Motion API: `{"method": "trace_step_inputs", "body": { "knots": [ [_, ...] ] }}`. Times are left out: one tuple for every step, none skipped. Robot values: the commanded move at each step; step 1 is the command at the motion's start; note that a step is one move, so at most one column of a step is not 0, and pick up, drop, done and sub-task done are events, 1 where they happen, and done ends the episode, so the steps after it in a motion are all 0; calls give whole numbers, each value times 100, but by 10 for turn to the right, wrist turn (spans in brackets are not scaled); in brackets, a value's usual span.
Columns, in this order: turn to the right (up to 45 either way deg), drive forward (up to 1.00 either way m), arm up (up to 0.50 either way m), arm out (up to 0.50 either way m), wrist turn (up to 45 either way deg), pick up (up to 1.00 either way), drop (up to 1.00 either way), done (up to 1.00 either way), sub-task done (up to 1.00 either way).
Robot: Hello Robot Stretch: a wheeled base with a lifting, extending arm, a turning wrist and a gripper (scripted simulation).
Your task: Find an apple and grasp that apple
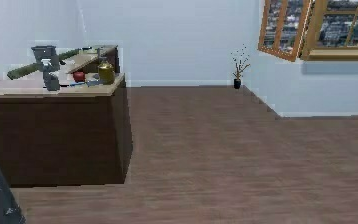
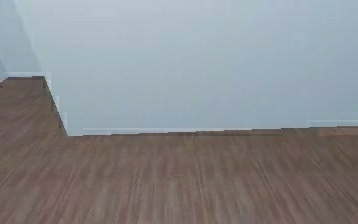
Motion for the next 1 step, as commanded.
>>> {"method": "trace_step_inputs", "body": {
  "knots": [
    [0,100,0,0,0,0,0,0,0]
  ]
}}
